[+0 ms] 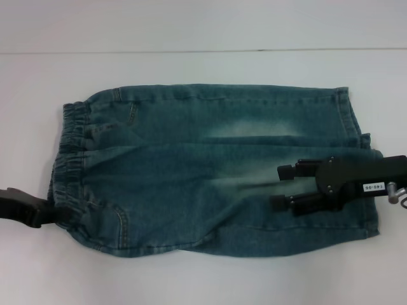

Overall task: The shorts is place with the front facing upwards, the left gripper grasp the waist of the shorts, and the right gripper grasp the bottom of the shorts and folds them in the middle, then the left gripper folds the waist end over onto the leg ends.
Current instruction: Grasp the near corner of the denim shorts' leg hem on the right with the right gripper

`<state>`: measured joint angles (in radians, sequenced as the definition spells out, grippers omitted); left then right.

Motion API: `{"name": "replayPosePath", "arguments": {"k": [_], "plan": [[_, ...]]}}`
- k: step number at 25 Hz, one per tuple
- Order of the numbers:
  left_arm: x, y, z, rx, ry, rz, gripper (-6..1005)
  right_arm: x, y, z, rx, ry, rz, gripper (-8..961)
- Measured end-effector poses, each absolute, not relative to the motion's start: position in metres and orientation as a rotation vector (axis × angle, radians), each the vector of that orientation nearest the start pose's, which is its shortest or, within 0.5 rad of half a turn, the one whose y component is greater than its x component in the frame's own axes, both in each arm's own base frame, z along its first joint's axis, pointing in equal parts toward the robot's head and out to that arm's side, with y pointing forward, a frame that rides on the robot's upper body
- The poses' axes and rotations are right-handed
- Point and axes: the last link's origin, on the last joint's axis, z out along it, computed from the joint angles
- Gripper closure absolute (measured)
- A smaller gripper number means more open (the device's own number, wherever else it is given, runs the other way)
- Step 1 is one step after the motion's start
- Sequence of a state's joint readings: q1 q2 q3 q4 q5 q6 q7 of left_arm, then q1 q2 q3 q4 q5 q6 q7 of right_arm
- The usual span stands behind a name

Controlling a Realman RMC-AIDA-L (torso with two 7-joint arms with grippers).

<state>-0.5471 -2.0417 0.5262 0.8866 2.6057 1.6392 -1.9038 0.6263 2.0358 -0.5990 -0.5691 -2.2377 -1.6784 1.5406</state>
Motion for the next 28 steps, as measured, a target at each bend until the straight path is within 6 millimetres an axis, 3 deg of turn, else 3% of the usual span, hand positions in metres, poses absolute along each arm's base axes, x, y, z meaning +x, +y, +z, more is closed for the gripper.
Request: {"name": "replayPosePath", "arguments": {"k": [6,11,14,20,28], "plan": [[-0.318,0.317,0.047,-2.604,-1.291,-0.022,953,0.253,0.328,0.025,-2.971,0.995,0.569,-1],[-0.313,0.319,0.045,-2.612,-1.27,-0.027,955,0.248,0.331,0.05,-3.061,0.997,0.364,-1],[-0.312,0.319,0.044,-2.617,-1.264,-0.022,955,0.247,0.335,0.058,-3.053,0.985,0.251,-2],[-0.311,0.319,0.045,-2.62,-1.261,-0.03,956,0.243,0.342,0.072,-2.996,1.016,0.189,-2],[-0.305,0.322,0.048,-2.618,-1.281,-0.036,956,0.25,0.346,0.091,-2.888,1.06,0.034,-1]]}}
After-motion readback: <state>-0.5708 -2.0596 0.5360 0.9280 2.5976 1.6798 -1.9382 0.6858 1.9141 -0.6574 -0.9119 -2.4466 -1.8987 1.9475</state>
